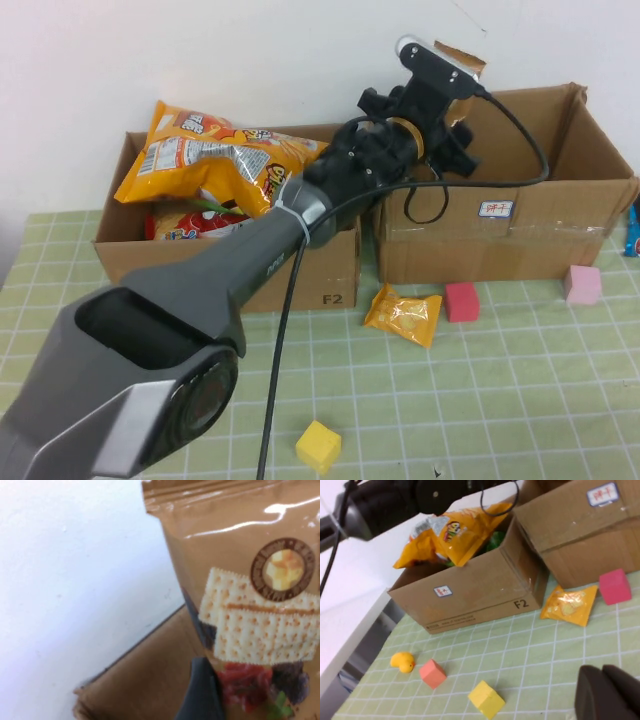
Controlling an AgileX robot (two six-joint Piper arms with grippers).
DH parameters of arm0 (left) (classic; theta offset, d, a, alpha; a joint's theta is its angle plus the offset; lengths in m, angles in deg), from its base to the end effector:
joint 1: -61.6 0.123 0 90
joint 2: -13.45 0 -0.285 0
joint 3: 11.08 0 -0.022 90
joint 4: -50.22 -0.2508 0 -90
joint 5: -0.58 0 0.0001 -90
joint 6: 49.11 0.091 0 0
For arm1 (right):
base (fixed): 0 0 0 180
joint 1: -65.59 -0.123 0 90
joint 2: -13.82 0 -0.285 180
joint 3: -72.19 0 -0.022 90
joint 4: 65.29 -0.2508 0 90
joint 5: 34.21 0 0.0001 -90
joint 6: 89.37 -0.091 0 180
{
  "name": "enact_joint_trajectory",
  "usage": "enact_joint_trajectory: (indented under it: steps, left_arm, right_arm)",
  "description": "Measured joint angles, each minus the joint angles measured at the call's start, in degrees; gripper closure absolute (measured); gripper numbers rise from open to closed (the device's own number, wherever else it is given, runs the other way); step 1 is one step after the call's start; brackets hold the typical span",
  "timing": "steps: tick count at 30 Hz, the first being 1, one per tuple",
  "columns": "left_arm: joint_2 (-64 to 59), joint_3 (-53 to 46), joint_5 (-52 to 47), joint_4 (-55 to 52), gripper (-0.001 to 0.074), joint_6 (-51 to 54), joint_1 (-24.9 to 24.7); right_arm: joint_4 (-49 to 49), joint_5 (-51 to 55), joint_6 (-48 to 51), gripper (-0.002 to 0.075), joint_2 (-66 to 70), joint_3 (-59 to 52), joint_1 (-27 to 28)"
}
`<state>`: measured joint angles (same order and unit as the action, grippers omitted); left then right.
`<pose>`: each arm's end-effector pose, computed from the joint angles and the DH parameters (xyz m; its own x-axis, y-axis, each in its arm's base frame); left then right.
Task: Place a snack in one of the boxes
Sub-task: Place the biscuit in the biscuit box, then pick up the biscuit
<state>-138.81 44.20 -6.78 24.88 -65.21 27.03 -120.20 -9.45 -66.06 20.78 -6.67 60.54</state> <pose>0.4904 -0.3318 0.2255 -0.1095 0.2663 -0.9577 0.5467 0.8207 0.1657 0.0467 0.0355 0.1819 -0.3638 0.4245 -0.8291 -0.2766 0.8007 0.5314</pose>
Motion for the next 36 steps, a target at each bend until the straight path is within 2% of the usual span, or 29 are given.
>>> enact_joint_trajectory:
  steps: [4,6,8,11,16,18,22,26,31,36]
  left_arm:
    - [1.9,0.1,-4.1,-2.8,0.0155,0.0,-0.6]
    - [3.6,0.9,-7.9,-3.4,0.0137,0.0,-1.3]
    - [5.9,1.5,-12.6,-3.6,0.0151,0.0,-1.9]
    - [10.5,2.4,-22.2,-3.5,0.0261,0.3,-3.2]
    - [17.7,2.9,-39.8,-0.1,0.0619,9.5,-5.7]
    - [19.7,2.9,-45.7,1.8,0.0686,13.9,-6.8]
    - [23.1,2.1,-55.8,9.0,0.0726,23.0,-9.4]
    - [27.0,-3.5,-58.4,13.4,0.0733,26.5,-11.7]
    - [36.3,-18.1,-53.5,14.2,0.0735,25.7,-13.8]
    - [50.2,-38.5,-44.6,13.1,0.0735,20.7,-13.9]
  right_arm:
    - [-1.3,0.6,6.8,0.0728,0.0,1.3,0.0]
    - [-1.3,0.6,11.3,0.0728,0.0,4.0,0.0]
    - [-1.0,0.6,14.6,0.0728,0.6,7.1,0.0]
    - [1.4,0.6,18.4,0.0728,5.4,11.0,0.0]
    - [3.7,-0.6,26.9,0.0728,20.9,17.7,0.0]
    - [3.9,-0.6,32.8,0.0728,29.0,22.0,0.0]
    - [3.9,5.2,46.7,0.0728,43.6,32.2,-0.3]
    - [4.0,14.5,51.9,0.0728,57.0,44.3,-0.5]
    - [9.1,23.8,52.7,0.0728,70.5,56.2,-2.2]
    - [15.7,25.2,52.7,0.0728,77.7,62.6,-7.4]
